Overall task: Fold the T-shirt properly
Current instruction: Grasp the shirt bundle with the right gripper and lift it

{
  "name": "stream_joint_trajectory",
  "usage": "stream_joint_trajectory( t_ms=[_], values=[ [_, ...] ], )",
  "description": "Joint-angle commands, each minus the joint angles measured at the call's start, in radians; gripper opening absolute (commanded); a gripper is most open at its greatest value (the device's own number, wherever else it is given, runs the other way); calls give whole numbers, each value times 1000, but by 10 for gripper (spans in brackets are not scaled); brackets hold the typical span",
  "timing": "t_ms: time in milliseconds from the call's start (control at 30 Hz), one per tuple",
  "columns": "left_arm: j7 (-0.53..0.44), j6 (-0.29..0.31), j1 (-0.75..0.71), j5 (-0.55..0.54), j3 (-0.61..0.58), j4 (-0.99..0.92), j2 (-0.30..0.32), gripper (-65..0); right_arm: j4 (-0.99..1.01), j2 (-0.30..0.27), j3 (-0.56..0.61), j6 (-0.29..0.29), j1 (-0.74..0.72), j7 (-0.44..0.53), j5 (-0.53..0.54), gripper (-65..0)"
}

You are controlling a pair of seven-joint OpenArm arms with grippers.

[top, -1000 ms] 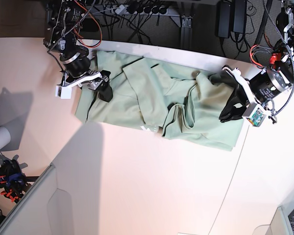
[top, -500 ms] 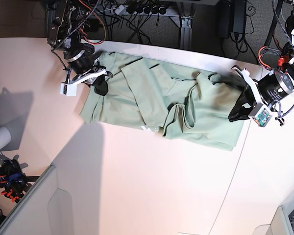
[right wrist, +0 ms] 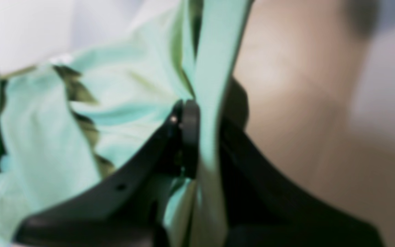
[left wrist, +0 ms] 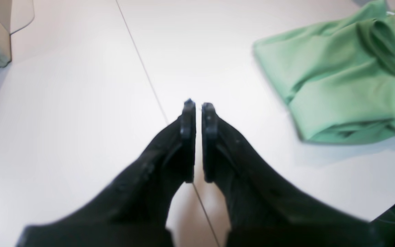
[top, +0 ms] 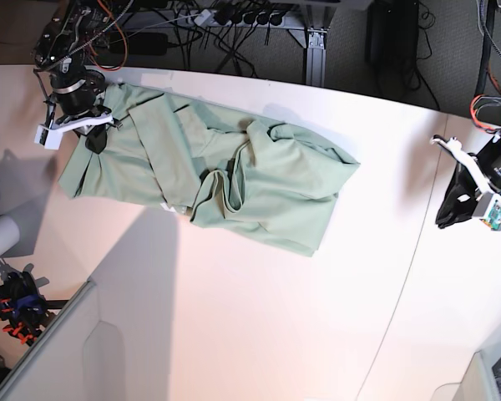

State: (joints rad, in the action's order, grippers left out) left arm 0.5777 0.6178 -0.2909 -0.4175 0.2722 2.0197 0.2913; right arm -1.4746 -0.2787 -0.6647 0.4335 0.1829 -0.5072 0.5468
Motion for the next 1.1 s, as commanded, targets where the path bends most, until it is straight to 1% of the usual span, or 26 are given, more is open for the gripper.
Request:
stream_joint_trajectory(
  t_ms=[0, 100, 167, 267, 333, 400, 467, 533, 667, 700, 800, 867, 1067],
  values=[
    [-19, -3, 5, -20, 5, 14, 9, -584, -16, -31, -25, 1, -8, 3, 47, -650],
    [-19, -3, -1, -22, 5, 14, 9, -584, -40, -41, -54, 2, -8, -69, 161, -650],
    [-19, -3, -1, -30, 5, 14, 9, -584, -92, -19, -54, 9, -7, -119, 189, -650],
    [-19, -3, 0, -36, 5, 14, 9, -584, -224, 66, -47, 9, 13, -126, 221, -650],
    [-19, -3, 0, -38, 5, 14, 11, -584, -330, 140, -23, 9, 29, -126, 219, -650],
    [-19, 1, 0, -55, 5, 14, 21, -584, -425, 217, 26, 9, 43, -125, 207, -650],
    [-19, 9, 0, -64, 3, 14, 37, -584, -496, 284, 96, 8, 51, -116, 175, -650],
    [-19, 9, 0, -66, 2, 14, 51, -584, -539, 340, 175, 9, 50, -88, 138, -650],
    [-18, 9, -1, -68, 2, 14, 81, -584, -552, 417, 332, 9, 36, -16, 23, -650],
    [-16, 9, 0, -73, 2, 14, 90, -584, -547, 429, 367, 8, 27, -5, -16, -650],
    [-4, 20, -1, -104, 2, 14, 111, -584, -513, 429, 470, 8, -3, 39, -135, -650],
    [4, 24, -1, -107, 2, 14, 111, -584, -479, 429, 515, 8, -21, 48, -192, -650],
    [4, 28, -1, -118, 2, 14, 111, -584, -347, 429, 592, 8, -43, 64, -200, -650]
  ],
)
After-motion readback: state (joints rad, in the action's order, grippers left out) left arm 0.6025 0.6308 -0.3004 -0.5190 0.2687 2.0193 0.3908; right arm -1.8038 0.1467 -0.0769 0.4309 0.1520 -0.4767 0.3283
